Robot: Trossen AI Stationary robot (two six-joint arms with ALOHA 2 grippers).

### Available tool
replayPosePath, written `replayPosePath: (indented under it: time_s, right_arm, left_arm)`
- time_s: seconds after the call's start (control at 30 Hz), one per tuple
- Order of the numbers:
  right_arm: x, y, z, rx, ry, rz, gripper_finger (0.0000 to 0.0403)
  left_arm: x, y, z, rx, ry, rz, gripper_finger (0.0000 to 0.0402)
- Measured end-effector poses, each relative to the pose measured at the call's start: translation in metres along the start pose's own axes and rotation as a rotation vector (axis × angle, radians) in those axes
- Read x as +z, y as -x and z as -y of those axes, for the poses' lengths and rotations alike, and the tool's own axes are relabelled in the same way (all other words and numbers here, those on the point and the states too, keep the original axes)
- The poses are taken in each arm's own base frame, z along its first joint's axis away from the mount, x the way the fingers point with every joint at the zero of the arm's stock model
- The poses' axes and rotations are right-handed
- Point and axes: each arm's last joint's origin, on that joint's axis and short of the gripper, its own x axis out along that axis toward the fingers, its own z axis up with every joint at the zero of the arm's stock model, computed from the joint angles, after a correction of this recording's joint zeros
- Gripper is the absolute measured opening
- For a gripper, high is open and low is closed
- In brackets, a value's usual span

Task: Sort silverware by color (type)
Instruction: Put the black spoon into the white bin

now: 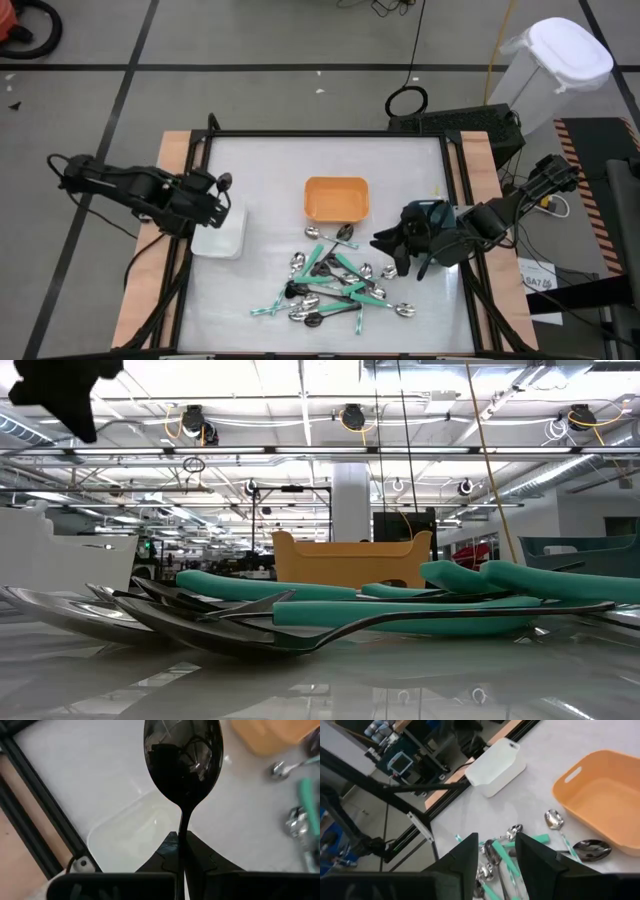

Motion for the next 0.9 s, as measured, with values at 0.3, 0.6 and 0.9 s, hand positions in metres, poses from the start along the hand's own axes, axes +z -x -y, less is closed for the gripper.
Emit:
replayPosePath:
  time_s: [0.3, 0.6, 0.9]
  right_arm:
    - [0.0, 0.0, 0.001, -0.015, -0.023, 0.013, 0.0125]
    - [0.003, -0.002, 0.005, -0.047, -0.048, 0.035, 0.0125]
    - [0.008, -0.005, 0.007, -0.063, -0.058, 0.049, 0.0125]
  left_arm:
    - [-0.027, -0.051, 0.003, 0.01, -0.062, -0.145, 0.0005]
    - [-0.033, -0.063, 0.001, 0.036, -0.064, -0.159, 0.0005]
    - [-0.033, -0.064, 0.001, 0.045, -0.008, -0.159, 0.0005]
